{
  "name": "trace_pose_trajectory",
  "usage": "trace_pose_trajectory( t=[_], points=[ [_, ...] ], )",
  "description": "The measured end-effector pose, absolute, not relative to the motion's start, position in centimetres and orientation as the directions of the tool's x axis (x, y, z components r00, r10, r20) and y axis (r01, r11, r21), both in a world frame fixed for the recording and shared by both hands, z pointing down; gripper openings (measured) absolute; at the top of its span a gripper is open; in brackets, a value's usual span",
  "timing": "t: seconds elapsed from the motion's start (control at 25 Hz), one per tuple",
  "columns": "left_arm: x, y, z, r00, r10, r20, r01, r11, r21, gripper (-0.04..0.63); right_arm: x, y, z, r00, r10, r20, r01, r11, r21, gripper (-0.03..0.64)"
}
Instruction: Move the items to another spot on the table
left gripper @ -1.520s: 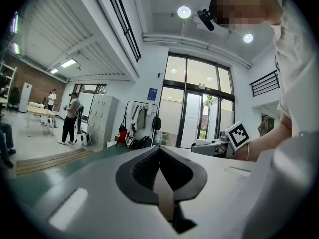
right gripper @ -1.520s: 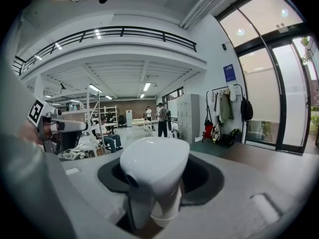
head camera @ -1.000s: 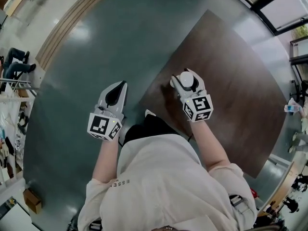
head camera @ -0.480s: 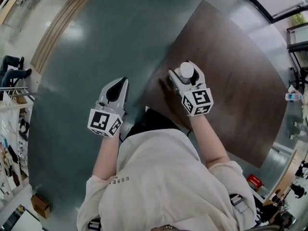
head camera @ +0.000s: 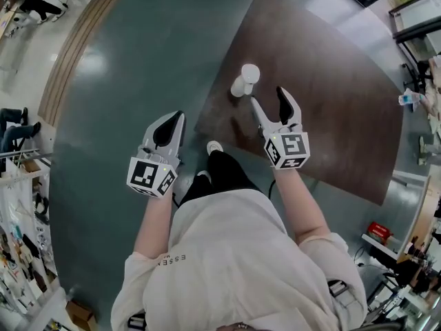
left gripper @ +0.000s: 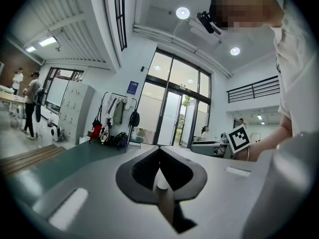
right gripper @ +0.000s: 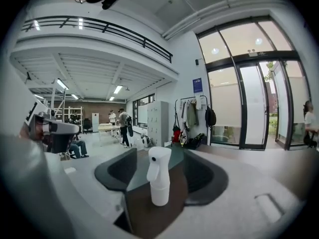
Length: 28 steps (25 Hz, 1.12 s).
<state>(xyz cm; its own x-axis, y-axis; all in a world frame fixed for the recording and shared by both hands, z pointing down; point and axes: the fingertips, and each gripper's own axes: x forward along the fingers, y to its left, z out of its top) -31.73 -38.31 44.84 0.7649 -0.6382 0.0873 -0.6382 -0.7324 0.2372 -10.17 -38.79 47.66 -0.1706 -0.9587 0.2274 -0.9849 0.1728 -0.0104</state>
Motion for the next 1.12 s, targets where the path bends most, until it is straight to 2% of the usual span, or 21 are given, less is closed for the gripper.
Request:
trace_pose_trajectory(
  t=[0.08,0.24,0.68,1.12],
  points=[
    [-31.5,-36.7,44.2,0.790,-0.607,0.085,-0.607,-0.758,0.239,0.015,-10.5,-36.0,46.8,-0.142,-0.964,0.225,-0.989,0.147,0.008,0.149],
    [-29.9,-33.3,44.2,0.827,-0.555,0.086,-0.558,-0.796,0.234,0.015,-9.7,-30.7,46.4,-0.097,-0.970,0.222,-0.995,0.099,0.001,-0.008],
    [-21.1,-22.0,42.0,0.884,-0.464,0.057,-0.465,-0.864,0.190,0.015,-2.4,-17.1,45.2,-0.030,-0.975,0.220,-1.000,0.029,-0.009,-0.008],
    [-7.8,-8.4,41.2,0.921,-0.390,0.019,-0.386,-0.903,0.189,0.015,8.2,-0.2,44.9,0.026,-0.977,0.211,-1.000,-0.027,-0.002,-0.008]
  ],
)
